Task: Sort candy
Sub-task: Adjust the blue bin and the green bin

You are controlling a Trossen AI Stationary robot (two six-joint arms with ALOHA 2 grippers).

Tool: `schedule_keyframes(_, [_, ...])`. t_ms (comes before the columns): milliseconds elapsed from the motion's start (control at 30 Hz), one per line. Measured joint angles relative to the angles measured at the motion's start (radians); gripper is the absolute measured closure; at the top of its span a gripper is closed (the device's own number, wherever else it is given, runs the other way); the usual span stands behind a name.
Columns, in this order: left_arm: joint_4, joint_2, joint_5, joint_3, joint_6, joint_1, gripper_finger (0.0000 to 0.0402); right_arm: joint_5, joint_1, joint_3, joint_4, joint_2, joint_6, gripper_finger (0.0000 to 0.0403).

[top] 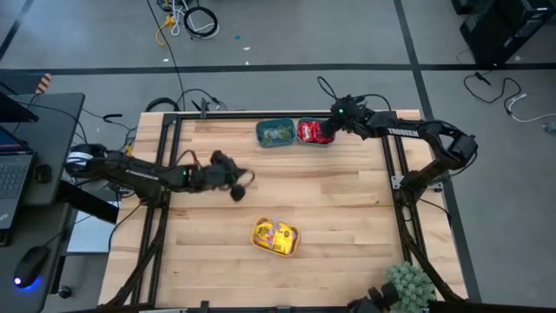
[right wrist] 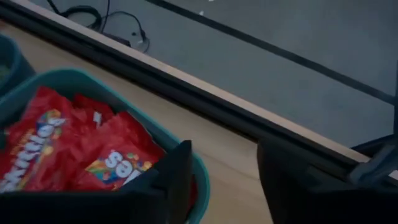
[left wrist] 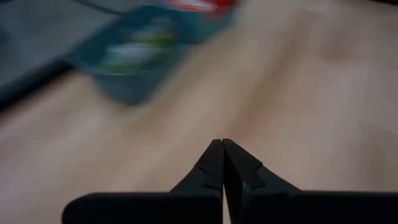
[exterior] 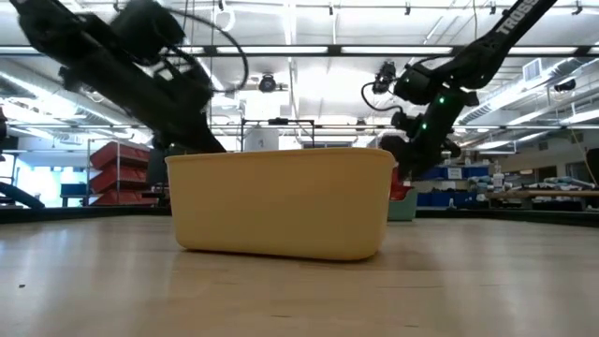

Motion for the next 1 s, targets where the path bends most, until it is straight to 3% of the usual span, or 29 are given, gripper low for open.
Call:
schedule_keyframes(100, [0.004,0.000,0.005,0.000,0.018,0.146,0.0401,-0.001,0.001,0.000,-0.024,-0.030,-0.010,0.0230])
schedule_keyframes(167, [0.032,0.000,0.073,0.000,0.019,0.250,0.0401,-0.002,0.010,0.000,-0.040,-0.037,-0.022,0.0246])
schedule_keyframes(367, [0.135,0.078,0.380,0.018,-0.006,0.544,0.0401,-0.048,0.024,0.000,-0.060,-0.033,-0.023,0.0383])
schedule_keyframes(433, [0.126,0.128,0.472,0.054,-0.013,0.606,0.0401,-0.053,0.028,0.000,-0.072,-0.033,-0.004,0.0390])
schedule_keyframes(700, [0.120,0.365,0.650,0.213,-0.012,0.716,0.0401,-0.086,0.030,0.000,-0.161,-0.033,0.132,0.0399])
schedule_keyframes(1000, [0.127,0.477,0.675,0.294,-0.024,0.730,0.0401,0.022,0.010,0.000,-0.235,-0.032,0.173,0.0401])
